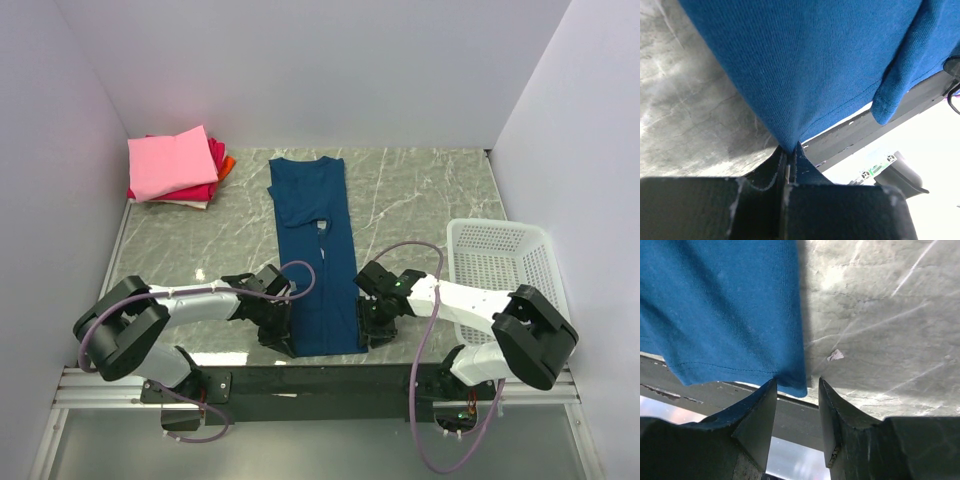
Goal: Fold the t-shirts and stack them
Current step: Fold the tshirt
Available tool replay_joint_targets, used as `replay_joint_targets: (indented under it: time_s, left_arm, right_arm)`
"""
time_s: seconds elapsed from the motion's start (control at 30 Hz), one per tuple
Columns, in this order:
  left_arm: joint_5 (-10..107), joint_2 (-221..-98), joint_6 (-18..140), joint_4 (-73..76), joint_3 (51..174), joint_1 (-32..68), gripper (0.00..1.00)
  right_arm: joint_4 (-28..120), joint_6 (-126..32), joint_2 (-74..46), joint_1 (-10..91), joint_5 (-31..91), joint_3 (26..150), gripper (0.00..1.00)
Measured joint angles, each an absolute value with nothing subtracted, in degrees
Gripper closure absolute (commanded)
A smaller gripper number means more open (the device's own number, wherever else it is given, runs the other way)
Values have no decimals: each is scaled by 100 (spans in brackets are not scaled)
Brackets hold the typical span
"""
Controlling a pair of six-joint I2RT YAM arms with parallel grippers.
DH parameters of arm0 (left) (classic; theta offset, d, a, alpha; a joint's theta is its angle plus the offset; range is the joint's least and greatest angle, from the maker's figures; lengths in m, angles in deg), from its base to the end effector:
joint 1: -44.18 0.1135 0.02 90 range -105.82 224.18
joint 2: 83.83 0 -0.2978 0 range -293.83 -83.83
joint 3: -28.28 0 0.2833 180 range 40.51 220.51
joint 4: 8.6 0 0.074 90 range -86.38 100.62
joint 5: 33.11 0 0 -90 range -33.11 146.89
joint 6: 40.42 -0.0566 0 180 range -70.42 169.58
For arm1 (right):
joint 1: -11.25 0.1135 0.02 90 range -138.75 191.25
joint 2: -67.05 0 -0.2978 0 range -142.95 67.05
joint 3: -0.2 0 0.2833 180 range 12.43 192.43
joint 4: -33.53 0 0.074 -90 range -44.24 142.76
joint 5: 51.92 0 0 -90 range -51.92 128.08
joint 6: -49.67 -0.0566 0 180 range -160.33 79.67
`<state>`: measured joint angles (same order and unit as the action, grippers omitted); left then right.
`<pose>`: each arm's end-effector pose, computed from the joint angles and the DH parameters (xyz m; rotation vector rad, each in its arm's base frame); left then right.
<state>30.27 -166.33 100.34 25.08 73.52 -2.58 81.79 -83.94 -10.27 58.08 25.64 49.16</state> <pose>0.1509 -0.1975 0.1195 -0.0139 -2.8994 0.8175 0.1511 0.1789 0.1437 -0.1264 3.0893 0.4947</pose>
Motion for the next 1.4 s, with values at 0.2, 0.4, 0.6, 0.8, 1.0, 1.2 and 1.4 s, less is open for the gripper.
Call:
replay_joint_targets:
  time_s: [0.2, 0.4, 0.6, 0.8, 1.0, 1.2, 1.4]
  left_arm:
    - [3062, -16609, 10030, 2554, 7352, -258, 100]
    - [3156, -16513, 10008, 2599, 7322, -269, 100]
    - [3266, -16426, 10006, 2704, 7309, -269, 100]
    - [3427, -16268, 10006, 2820, 7265, -275, 100]
    - [3679, -15982, 10015, 3074, 7228, -280, 100]
    - [3941, -15652, 9995, 3539, 7414, -278, 100]
    - [4103, -15746, 9820, 3913, 7995, -278, 100]
  right_arm:
    - [8113, -8392, -1029, 5808, 2402, 4870, 60]
    - [8078, -8361, -1088, 5808, 2105, 4763, 71]
    - [8026, -8285, -1172, 5808, 1917, 4721, 91]
    - [7963, -8289, -1198, 5808, 1869, 4723, 100]
    - [8043, -8296, -1134, 5808, 1958, 4736, 100]
    - [8408, -8381, -907, 5808, 2116, 5066, 100]
    - [8714, -8420, -903, 5808, 2295, 5722, 100]
